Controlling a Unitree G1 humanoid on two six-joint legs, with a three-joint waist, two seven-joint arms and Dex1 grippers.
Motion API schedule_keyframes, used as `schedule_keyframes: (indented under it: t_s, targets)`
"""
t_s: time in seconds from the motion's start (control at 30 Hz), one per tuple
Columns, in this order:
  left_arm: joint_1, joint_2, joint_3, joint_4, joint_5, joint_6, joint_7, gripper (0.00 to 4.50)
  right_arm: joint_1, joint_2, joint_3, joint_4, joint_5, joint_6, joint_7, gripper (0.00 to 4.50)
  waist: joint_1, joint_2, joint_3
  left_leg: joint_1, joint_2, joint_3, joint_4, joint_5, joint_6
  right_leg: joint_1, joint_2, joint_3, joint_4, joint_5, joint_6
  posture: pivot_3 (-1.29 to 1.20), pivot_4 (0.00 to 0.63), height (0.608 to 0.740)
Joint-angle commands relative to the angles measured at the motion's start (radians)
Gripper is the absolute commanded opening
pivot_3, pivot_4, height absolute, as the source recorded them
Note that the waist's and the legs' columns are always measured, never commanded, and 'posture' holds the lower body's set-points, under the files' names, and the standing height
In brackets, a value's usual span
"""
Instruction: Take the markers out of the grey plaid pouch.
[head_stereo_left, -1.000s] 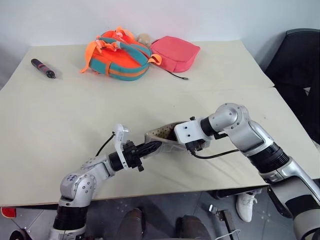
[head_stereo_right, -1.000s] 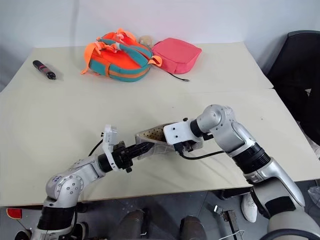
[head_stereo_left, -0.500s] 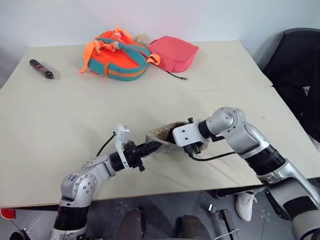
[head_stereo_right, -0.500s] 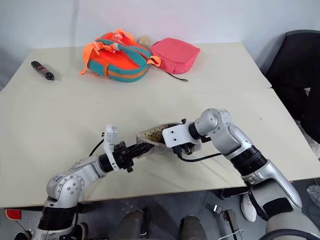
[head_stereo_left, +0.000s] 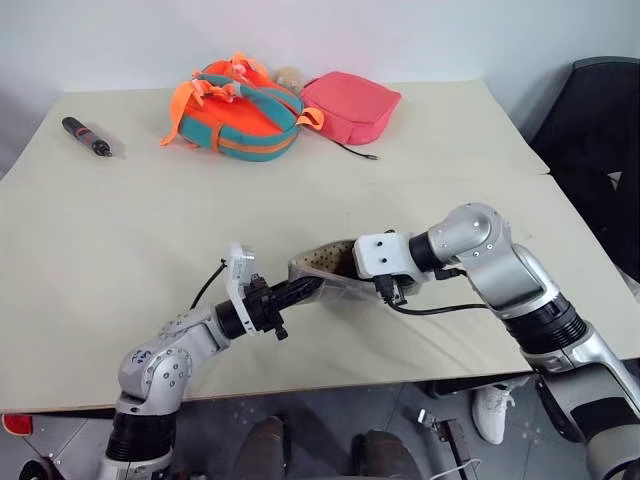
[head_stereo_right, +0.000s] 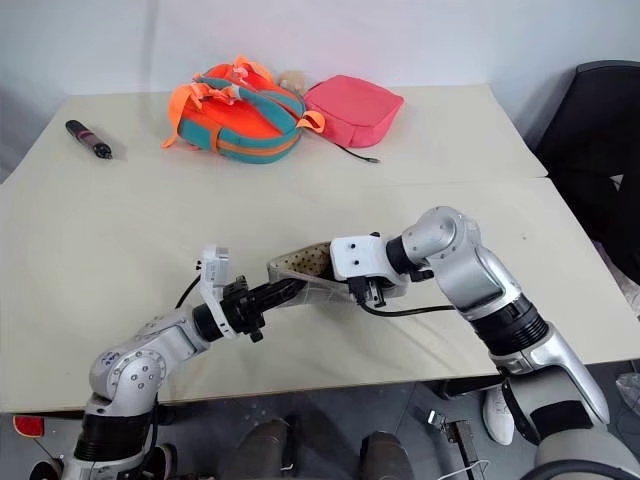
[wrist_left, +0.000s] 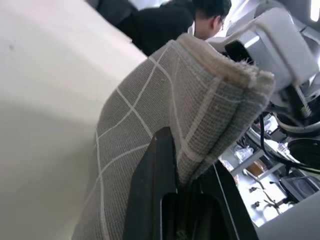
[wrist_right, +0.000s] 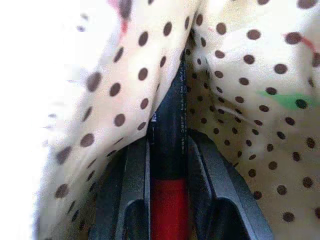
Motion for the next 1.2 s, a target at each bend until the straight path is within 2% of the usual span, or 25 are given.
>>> schedule_keyframes:
  t_s: [0.03,0.13,0.33,0.7,0.93,1.2]
  targets:
    - [0.002,0.012,-0.012,-0.023,0.015,-0.018,-0.013,0.0,-0.022,0.01,-0.065,-0.074,0.08,0.008,-0.012,0.62,0.0,0.0,0.0,0.0,0.0,0.0,0.0,0.0,0.0,0.0,0.0,0.0,0.0,0.0,0.0,0.0,0.15,0.74]
    - [0.004,0.035,-0.034,-0.025,0.043,-0.039,-0.03,0.0,-0.025,-0.012,-0.067,-0.036,0.06,-0.027,-0.032,0.62,0.0,0.0,0.0,0.0,0.0,0.0,-0.001,0.0,0.0,0.0,0.0,0.0,0.0,0.0,0.0,0.0,0.15,0.74]
    - [0.033,0.073,-0.074,-0.027,0.096,-0.087,-0.065,0.0,-0.062,-0.014,-0.121,-0.012,0.128,0.011,-0.034,0.62,0.0,0.0,0.0,0.0,0.0,0.0,-0.001,0.0,0.0,0.0,0.0,0.0,-0.001,0.0,0.0,0.0,0.15,0.74]
    - [0.026,0.056,-0.055,0.015,0.138,-0.153,-0.034,0.0,-0.07,-0.085,-0.148,0.006,0.187,0.033,-0.015,0.62,0.001,0.0,0.0,0.0,0.0,0.001,-0.001,-0.001,0.001,0.0,-0.001,0.0,-0.002,0.0,0.0,0.0,0.15,0.74]
    - [-0.025,0.038,0.006,0.089,0.149,-0.194,0.005,0.0,-0.065,-0.128,-0.142,0.043,0.184,0.016,-0.01,0.62,0.0,0.0,0.0,0.0,0.0,0.001,-0.001,-0.001,0.001,0.0,0.0,0.0,-0.002,0.0,0.0,0.0,0.15,0.74]
    - [-0.014,0.037,-0.036,0.095,0.223,-0.249,-0.011,0.0,-0.101,-0.115,-0.181,0.068,0.231,0.011,-0.054,0.62,0.0,0.0,0.0,0.0,0.0,0.001,-0.001,-0.001,0.001,-0.001,0.0,0.0,-0.002,0.0,0.0,0.0,0.15,0.74]
